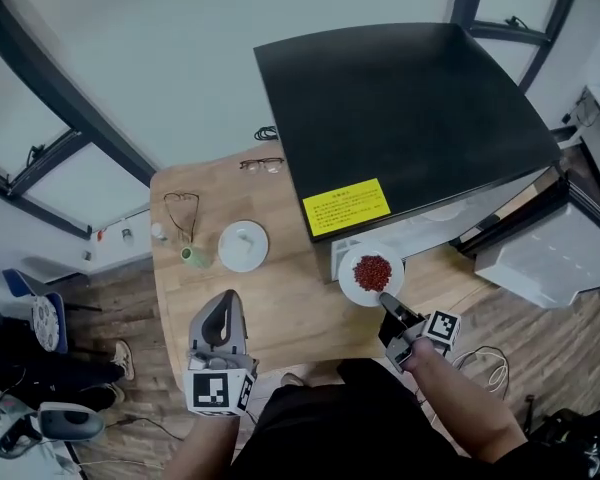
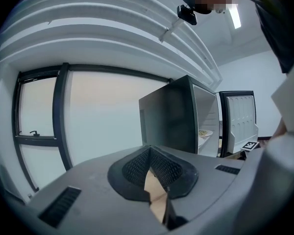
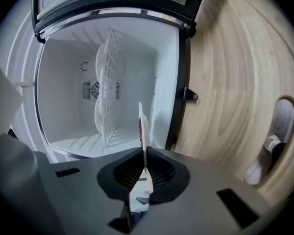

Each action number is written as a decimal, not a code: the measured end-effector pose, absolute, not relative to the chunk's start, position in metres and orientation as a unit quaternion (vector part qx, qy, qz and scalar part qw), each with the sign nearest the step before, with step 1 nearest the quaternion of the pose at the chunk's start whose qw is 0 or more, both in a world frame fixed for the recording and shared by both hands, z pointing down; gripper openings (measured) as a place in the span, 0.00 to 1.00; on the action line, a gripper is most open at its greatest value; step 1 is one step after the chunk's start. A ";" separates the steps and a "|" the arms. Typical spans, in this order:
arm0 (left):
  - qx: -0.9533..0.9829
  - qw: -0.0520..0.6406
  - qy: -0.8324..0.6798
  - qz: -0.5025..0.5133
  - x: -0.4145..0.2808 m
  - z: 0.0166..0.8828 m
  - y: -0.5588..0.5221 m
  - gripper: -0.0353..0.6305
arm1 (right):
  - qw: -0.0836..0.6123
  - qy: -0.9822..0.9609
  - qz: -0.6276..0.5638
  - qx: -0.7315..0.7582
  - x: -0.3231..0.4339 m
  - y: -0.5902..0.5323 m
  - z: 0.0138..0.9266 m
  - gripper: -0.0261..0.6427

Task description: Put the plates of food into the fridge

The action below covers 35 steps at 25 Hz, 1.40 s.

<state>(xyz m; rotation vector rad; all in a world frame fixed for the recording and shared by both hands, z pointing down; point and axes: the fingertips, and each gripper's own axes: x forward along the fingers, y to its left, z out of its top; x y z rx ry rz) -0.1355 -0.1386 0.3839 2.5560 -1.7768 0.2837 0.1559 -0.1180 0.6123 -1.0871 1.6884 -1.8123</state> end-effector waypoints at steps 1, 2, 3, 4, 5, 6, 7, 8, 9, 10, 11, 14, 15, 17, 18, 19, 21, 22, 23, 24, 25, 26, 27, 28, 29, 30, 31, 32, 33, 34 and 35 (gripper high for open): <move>0.815 0.008 -0.572 0.093 -0.135 0.383 -0.140 0.06 | 0.214 0.609 -0.655 -0.393 0.157 -0.125 0.614 0.09; 0.812 0.008 -0.576 0.095 -0.134 0.383 -0.142 0.06 | 0.212 0.609 -0.656 -0.393 0.159 -0.132 0.615 0.09; 0.809 0.010 -0.580 0.097 -0.133 0.384 -0.144 0.06 | 0.209 0.608 -0.656 -0.394 0.161 -0.138 0.616 0.09; 0.806 0.013 -0.584 0.098 -0.133 0.385 -0.146 0.06 | 0.205 0.608 -0.658 -0.395 0.162 -0.144 0.618 0.09; 0.802 0.017 -0.589 0.098 -0.134 0.386 -0.147 0.06 | 0.200 0.607 -0.659 -0.396 0.163 -0.150 0.620 0.09; 0.798 0.023 -0.595 0.098 -0.134 0.388 -0.148 0.06 | 0.195 0.607 -0.661 -0.396 0.164 -0.155 0.623 0.09; 0.794 0.027 -0.599 0.098 -0.135 0.390 -0.148 0.06 | 0.191 0.607 -0.662 -0.395 0.165 -0.161 0.624 0.09; 0.791 0.030 -0.603 0.099 -0.135 0.392 -0.148 0.06 | 0.188 0.609 -0.663 -0.394 0.165 -0.166 0.625 0.09; 0.788 0.032 -0.606 0.100 -0.135 0.393 -0.147 0.06 | 0.183 0.611 -0.662 -0.393 0.166 -0.171 0.626 0.09; 0.786 0.034 -0.609 0.102 -0.135 0.394 -0.147 0.06 | 0.178 0.614 -0.661 -0.393 0.165 -0.176 0.627 0.09; 0.784 0.035 -0.611 0.104 -0.137 0.396 -0.146 0.06 | 0.173 0.618 -0.659 -0.392 0.164 -0.181 0.627 0.09; 0.775 0.042 -0.621 0.107 -0.142 0.400 -0.144 0.06 | 0.152 0.636 -0.651 -0.385 0.158 -0.193 0.627 0.09; 0.772 0.044 -0.625 0.108 -0.145 0.401 -0.144 0.06 | 0.144 0.640 -0.650 -0.384 0.157 -0.197 0.627 0.09; 0.764 0.047 -0.634 0.109 -0.150 0.403 -0.143 0.06 | 0.138 0.640 -0.652 -0.382 0.152 -0.205 0.628 0.09; 0.760 0.049 -0.639 0.110 -0.153 0.404 -0.143 0.06 | 0.138 0.639 -0.654 -0.381 0.150 -0.209 0.629 0.09; 0.756 0.052 -0.643 0.110 -0.156 0.406 -0.142 0.06 | 0.137 0.637 -0.656 -0.380 0.148 -0.212 0.630 0.09; 0.752 0.057 -0.648 0.110 -0.157 0.409 -0.140 0.06 | 0.130 0.638 -0.658 -0.380 0.148 -0.218 0.632 0.09; 0.750 0.059 -0.649 0.109 -0.157 0.411 -0.140 0.06 | 0.123 0.637 -0.658 -0.382 0.148 -0.221 0.633 0.09; 0.749 0.060 -0.651 0.109 -0.157 0.413 -0.140 0.06 | 0.116 0.636 -0.659 -0.384 0.148 -0.224 0.635 0.09; 0.747 0.062 -0.653 0.109 -0.157 0.415 -0.140 0.06 | 0.109 0.637 -0.659 -0.386 0.148 -0.228 0.636 0.09; 0.745 0.064 -0.656 0.109 -0.158 0.417 -0.140 0.06 | 0.101 0.638 -0.656 -0.390 0.148 -0.230 0.637 0.09; 0.742 0.066 -0.658 0.108 -0.158 0.418 -0.139 0.06 | 0.090 0.640 -0.652 -0.396 0.149 -0.233 0.638 0.09; 0.740 0.068 -0.660 0.107 -0.158 0.418 -0.139 0.06 | 0.081 0.642 -0.647 -0.404 0.150 -0.235 0.637 0.09; 0.741 0.069 -0.660 0.107 -0.158 0.419 -0.138 0.06 | 0.073 0.645 -0.640 -0.411 0.152 -0.237 0.637 0.09; 0.742 0.069 -0.658 0.108 -0.157 0.420 -0.136 0.06 | 0.068 0.647 -0.634 -0.418 0.153 -0.240 0.636 0.09; 0.743 0.069 -0.657 0.108 -0.157 0.421 -0.135 0.06 | 0.062 0.650 -0.627 -0.424 0.155 -0.242 0.635 0.09; 0.742 0.068 -0.658 0.108 -0.157 0.420 -0.134 0.06 | 0.052 0.654 -0.621 -0.430 0.156 -0.244 0.635 0.09; 0.742 0.067 -0.658 0.109 -0.158 0.419 -0.133 0.06 | 0.036 0.658 -0.612 -0.437 0.157 -0.245 0.636 0.09; 0.741 0.065 -0.659 0.109 -0.159 0.417 -0.131 0.06 | 0.015 0.664 -0.600 -0.446 0.157 -0.246 0.638 0.09; 0.741 0.062 -0.660 0.110 -0.160 0.414 -0.130 0.06 | -0.010 0.670 -0.586 -0.456 0.158 -0.247 0.640 0.11; 0.740 0.060 -0.661 0.110 -0.161 0.412 -0.129 0.06 | -0.035 0.676 -0.569 -0.468 0.160 -0.247 0.642 0.13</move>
